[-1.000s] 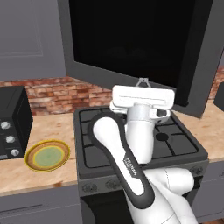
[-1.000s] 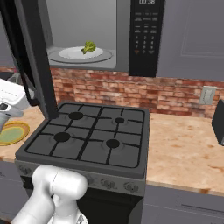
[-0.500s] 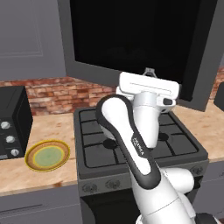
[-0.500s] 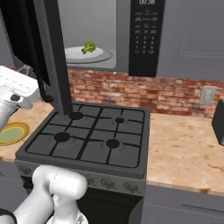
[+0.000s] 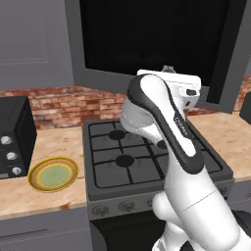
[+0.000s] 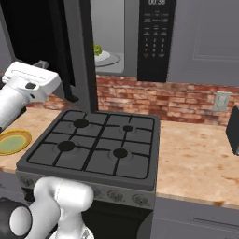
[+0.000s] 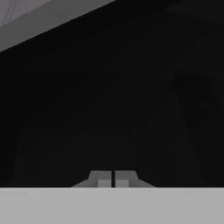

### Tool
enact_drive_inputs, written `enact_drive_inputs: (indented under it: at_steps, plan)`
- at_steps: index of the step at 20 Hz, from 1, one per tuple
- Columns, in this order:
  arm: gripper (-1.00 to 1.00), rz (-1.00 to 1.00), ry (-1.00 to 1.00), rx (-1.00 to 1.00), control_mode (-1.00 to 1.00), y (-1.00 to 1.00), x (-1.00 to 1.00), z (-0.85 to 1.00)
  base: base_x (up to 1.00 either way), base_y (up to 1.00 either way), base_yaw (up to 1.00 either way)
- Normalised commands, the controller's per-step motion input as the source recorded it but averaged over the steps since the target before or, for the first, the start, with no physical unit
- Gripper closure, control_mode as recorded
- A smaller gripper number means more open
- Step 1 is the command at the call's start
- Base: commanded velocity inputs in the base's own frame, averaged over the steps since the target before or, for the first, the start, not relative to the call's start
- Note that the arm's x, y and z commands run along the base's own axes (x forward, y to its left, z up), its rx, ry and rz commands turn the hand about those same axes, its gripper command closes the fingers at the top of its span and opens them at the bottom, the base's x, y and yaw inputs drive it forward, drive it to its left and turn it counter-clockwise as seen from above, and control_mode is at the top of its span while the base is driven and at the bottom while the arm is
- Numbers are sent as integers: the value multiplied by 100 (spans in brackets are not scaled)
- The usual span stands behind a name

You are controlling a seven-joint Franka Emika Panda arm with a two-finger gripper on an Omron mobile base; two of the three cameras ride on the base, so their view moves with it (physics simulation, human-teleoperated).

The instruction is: Pick the broccoli from the counter and place it in the microwave. Then turn on the microwave.

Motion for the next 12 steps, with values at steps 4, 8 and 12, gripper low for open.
enact_drive_inputs:
  at_steps: [4,8,12]
  plan:
    - [100,-26,43,16,-100,38,-22,60,0,0,0]
    - [100,-24,44,15,-100,40,-28,55,0,0,0]
    - [100,-22,44,15,-100,42,-25,55,0,0,0]
